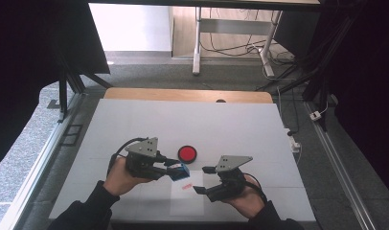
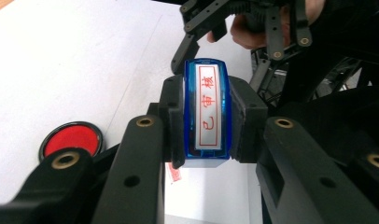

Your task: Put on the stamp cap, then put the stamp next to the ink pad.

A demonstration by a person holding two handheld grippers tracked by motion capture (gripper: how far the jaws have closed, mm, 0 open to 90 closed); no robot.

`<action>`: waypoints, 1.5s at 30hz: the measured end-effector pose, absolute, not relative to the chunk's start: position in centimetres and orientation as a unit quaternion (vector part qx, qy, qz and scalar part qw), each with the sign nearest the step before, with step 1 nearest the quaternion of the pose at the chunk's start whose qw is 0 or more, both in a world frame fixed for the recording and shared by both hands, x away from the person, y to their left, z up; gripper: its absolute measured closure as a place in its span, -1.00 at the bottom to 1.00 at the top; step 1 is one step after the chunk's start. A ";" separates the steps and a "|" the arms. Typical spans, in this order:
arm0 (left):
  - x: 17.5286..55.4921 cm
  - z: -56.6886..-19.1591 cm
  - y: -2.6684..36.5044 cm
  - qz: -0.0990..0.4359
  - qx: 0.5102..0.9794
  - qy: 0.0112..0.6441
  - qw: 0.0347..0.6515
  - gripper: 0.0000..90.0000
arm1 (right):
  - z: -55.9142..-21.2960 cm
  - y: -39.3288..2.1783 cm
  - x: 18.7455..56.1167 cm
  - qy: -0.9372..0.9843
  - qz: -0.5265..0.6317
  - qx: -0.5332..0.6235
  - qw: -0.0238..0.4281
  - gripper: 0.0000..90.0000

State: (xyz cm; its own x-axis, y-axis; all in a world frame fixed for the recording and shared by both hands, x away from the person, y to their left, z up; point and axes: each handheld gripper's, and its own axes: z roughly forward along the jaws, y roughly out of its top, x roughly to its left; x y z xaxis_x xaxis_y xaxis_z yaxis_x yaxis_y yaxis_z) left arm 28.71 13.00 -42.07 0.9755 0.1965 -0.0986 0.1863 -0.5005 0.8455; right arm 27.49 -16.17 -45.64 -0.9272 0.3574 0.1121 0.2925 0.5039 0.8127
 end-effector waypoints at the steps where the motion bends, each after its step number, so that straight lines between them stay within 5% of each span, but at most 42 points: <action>1: 28.7 -42.0 13.1 0.006 0.866 0.113 0.487 0.56 | -45.7 -16.2 27.4 0.867 0.460 0.189 0.037 -0.43; 34: 29.4 -42.4 15.2 0.051 0.870 0.200 0.448 0.56 | -45.8 -18.9 26.5 0.867 0.432 0.236 0.078 -0.99; 45: 29.7 -42.7 16.5 0.063 0.866 0.232 0.439 0.56 | -45.9 -20.7 25.8 0.861 0.419 0.271 0.100 -1.00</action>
